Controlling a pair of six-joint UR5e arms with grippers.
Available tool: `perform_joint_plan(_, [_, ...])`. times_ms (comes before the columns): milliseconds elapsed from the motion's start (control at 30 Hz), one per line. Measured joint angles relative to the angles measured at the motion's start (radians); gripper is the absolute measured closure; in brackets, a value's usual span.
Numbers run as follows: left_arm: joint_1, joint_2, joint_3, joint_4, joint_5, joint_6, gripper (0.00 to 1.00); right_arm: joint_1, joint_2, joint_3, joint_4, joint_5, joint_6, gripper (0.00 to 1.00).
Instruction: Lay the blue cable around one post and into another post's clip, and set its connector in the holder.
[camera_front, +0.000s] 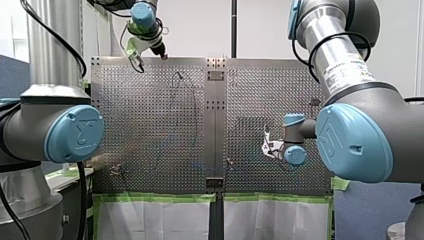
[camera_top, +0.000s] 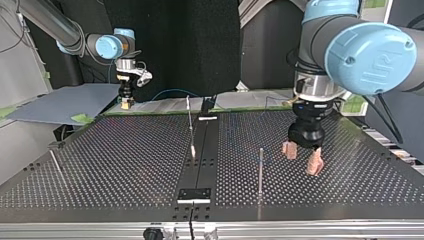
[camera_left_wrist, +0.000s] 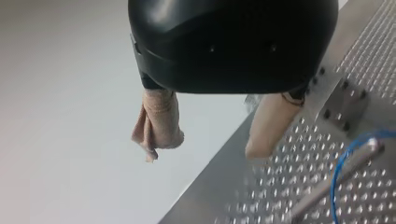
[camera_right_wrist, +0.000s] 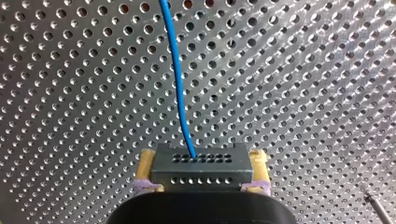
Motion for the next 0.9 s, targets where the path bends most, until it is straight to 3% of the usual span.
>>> perform_joint_plan(433, [-0.019, -0.007, 0.038, -0.114, 0.104, 0.115, 0.00, 0.000, 0.000, -0.005, 0.004, -0.001, -0.002, 1.00])
perform_joint_plan(900, [-0.014, -0.028, 0.050, -0.131, 0.106, 0.236, 0.00, 0.001, 0.000, -0.005, 0.005, -0.002, -0.005, 1.00])
